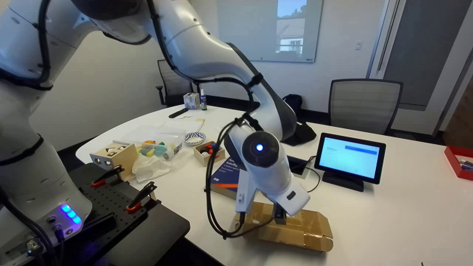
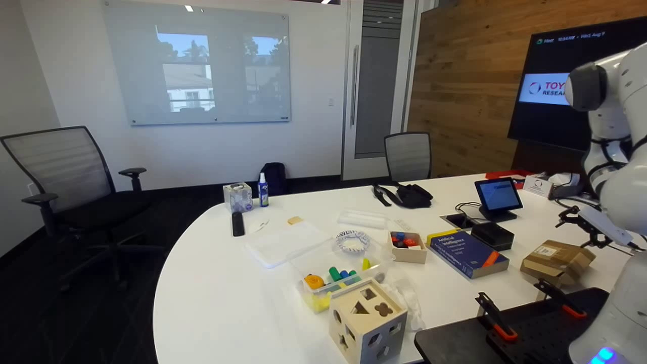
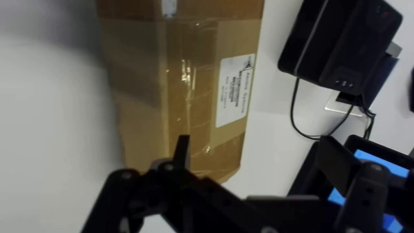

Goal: Fully open the small box

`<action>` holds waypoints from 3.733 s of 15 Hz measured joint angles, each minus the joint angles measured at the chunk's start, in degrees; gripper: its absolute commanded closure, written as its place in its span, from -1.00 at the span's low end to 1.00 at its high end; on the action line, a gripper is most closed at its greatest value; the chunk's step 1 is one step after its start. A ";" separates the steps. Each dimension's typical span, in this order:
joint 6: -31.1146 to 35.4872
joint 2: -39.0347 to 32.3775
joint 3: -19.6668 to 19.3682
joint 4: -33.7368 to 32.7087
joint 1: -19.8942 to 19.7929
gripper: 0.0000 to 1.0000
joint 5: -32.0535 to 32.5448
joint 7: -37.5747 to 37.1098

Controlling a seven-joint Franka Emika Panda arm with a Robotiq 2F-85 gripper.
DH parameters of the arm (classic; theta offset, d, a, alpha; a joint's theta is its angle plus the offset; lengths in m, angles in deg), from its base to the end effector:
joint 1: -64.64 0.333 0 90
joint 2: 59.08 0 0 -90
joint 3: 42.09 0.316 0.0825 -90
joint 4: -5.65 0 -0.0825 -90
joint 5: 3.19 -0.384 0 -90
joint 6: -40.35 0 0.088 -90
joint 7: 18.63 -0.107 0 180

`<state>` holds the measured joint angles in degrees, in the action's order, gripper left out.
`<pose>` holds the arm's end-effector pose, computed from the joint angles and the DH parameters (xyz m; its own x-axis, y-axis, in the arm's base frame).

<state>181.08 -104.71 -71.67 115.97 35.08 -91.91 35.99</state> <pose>0.3031 -0.5135 0.1076 0.2684 -0.9397 0.2120 -0.8282 -0.3375 -0.4474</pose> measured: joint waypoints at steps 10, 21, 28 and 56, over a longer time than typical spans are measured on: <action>3.03 -13.28 5.15 -16.82 -9.50 -1.00 4.31 -8.40; 12.64 -17.17 8.27 -19.77 -10.75 -1.00 18.31 -26.67; 15.53 -17.03 15.43 -22.31 -15.25 0.02 19.49 -26.78; 5.98 -2.36 30.17 -13.13 -17.67 -1.00 -3.07 5.35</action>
<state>187.05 -107.06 -41.50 102.84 17.41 -94.98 41.33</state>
